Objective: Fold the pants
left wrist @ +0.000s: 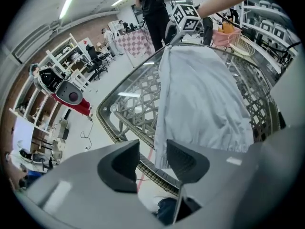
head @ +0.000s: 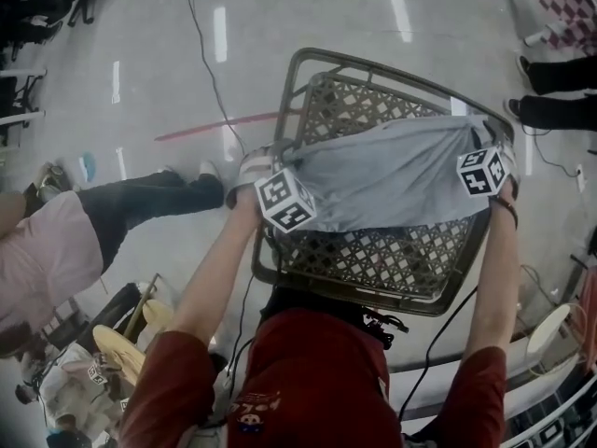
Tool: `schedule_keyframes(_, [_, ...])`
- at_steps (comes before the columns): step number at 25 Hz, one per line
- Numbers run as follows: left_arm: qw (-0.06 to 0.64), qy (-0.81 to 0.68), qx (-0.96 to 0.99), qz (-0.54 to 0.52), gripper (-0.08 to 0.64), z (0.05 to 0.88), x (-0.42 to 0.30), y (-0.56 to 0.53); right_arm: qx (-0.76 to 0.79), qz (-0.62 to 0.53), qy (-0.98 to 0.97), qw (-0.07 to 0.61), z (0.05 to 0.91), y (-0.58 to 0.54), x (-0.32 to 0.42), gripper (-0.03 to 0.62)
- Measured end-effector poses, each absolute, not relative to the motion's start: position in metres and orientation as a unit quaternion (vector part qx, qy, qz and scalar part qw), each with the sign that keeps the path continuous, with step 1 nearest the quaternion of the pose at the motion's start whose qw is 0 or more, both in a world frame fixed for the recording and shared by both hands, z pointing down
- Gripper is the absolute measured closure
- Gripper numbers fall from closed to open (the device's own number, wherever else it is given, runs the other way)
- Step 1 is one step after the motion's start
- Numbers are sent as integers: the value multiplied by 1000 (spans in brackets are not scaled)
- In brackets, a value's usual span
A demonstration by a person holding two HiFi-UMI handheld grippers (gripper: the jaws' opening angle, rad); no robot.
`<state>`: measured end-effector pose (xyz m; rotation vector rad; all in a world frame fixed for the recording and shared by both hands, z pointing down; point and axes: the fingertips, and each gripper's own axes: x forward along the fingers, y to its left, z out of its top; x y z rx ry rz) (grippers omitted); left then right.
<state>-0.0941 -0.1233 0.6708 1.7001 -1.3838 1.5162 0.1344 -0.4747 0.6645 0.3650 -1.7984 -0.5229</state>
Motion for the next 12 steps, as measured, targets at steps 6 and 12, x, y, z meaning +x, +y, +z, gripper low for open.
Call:
schedule_keyframes(6, [214, -541, 621, 525, 367, 641, -80, -121, 196, -187, -804, 529, 634, -437, 143, 468])
schedule_keyframes(12, [154, -609, 622, 468, 367, 595, -56, -124, 252, -141, -847, 446, 582, -382, 154, 468])
